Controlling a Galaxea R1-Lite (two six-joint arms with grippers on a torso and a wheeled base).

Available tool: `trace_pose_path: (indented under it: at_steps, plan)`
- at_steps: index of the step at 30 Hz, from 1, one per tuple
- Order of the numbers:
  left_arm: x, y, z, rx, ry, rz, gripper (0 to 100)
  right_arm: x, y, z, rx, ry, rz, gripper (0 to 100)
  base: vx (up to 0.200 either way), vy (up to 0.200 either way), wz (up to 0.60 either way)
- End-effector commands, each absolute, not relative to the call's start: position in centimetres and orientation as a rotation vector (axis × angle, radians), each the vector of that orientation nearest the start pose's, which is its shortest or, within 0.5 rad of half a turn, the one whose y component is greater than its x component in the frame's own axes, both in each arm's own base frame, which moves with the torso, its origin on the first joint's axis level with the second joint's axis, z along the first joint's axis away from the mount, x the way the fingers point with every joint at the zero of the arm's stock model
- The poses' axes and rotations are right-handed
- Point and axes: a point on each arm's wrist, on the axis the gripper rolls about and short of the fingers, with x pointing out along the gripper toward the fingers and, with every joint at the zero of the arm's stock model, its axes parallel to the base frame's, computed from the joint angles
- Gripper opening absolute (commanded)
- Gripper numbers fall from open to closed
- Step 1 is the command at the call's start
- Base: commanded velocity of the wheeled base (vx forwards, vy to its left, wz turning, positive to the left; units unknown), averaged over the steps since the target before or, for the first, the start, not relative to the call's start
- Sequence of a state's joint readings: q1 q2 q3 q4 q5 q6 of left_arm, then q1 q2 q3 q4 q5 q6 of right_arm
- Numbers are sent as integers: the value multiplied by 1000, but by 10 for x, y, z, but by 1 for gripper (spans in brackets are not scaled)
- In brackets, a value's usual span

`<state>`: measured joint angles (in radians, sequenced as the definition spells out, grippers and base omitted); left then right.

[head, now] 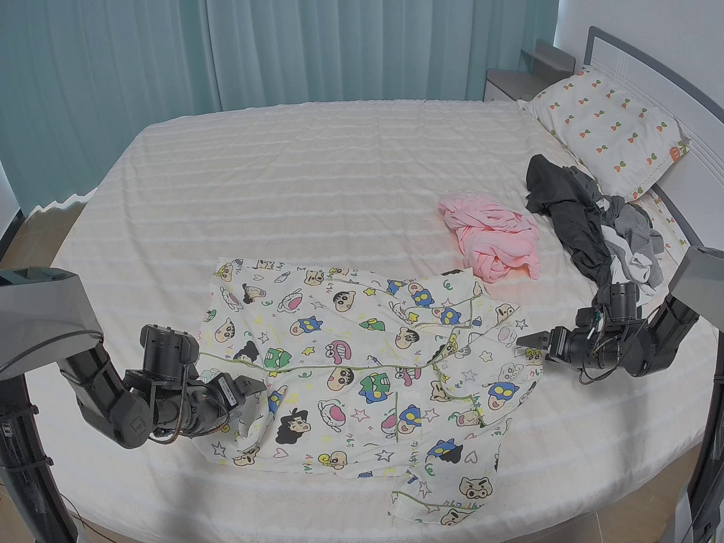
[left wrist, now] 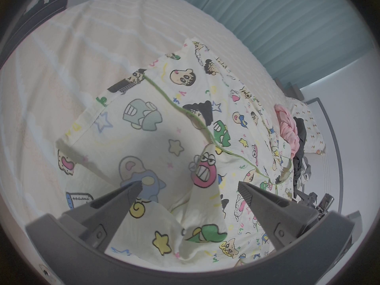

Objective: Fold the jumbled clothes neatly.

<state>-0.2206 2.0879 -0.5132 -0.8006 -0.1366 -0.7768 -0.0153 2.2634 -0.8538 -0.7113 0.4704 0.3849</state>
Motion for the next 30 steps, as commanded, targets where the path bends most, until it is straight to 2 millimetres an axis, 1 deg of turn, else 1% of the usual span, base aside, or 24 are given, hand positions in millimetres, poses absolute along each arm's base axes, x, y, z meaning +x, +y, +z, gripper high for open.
trace_pose_path:
  at_steps: [1,4,10,11,14,18,23,30]
  plan:
    - [295,-70,11,-735,891,7,100,371,5,5,534,766,301,100,0,0,0]
    - [295,-71,12,-770,897,26,100,371,5,5,534,766,301,100,0,0,0]
    - [294,-70,12,-850,926,143,100,371,5,5,532,765,301,100,0,0,0]
    - [294,-70,15,-890,927,171,100,371,5,5,532,765,301,100,0,0,0]
    - [294,-69,19,-934,935,204,100,371,4,5,532,767,299,100,0,0,0]
    - [292,-69,19,-941,963,234,100,371,4,5,532,767,299,100,0,0,0]
    - [296,-69,18,-946,969,310,100,371,5,5,531,767,301,100,0,0,0]
    - [293,-74,15,-924,1006,319,100,371,4,5,532,767,299,100,0,0,0]
